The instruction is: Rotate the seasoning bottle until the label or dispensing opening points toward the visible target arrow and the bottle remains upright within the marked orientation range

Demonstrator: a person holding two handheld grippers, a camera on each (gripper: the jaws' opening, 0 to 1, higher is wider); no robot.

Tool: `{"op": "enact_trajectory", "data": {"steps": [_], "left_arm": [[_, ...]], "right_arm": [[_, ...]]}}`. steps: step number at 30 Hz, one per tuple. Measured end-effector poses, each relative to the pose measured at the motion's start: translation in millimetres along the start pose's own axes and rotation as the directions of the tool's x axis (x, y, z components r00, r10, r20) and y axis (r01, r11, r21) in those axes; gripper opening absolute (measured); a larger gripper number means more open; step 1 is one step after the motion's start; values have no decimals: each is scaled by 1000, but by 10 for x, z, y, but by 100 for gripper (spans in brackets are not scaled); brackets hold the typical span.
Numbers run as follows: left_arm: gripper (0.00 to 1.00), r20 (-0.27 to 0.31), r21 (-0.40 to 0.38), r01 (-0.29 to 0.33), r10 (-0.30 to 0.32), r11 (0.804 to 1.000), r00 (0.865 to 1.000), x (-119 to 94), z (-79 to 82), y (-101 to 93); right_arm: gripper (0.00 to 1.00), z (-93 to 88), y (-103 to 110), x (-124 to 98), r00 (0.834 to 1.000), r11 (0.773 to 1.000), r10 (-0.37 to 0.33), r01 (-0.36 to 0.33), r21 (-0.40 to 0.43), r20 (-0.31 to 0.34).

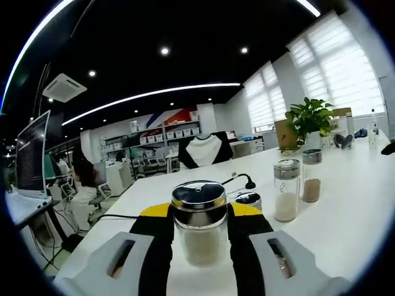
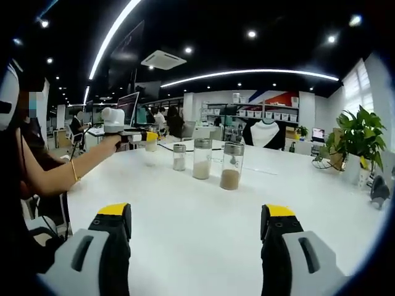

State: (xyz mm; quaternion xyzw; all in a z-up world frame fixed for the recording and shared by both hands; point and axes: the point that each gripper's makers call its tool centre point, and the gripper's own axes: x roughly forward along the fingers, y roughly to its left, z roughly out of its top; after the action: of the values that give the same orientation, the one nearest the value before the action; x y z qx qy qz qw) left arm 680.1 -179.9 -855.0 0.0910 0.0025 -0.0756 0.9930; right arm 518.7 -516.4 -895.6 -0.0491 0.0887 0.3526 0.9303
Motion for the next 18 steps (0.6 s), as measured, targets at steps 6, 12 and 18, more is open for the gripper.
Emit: {"op": "enact_trajectory", "data": {"steps": [6, 12, 18], "left_arm": [[35, 1, 18, 27, -27, 999, 1000, -80, 31, -115], [35, 14, 8, 72, -72, 997, 997, -157, 72, -247], [35, 10, 27, 114, -114, 993, 993, -221, 87, -402]], "right_arm": [[87, -6, 6, -15, 1000, 1000, 6, -6, 16, 4], [87, 11, 18, -29, 1000, 1000, 5, -5, 11, 15], [87, 18, 43, -32, 1000, 999, 15, -16, 29, 24]]}}
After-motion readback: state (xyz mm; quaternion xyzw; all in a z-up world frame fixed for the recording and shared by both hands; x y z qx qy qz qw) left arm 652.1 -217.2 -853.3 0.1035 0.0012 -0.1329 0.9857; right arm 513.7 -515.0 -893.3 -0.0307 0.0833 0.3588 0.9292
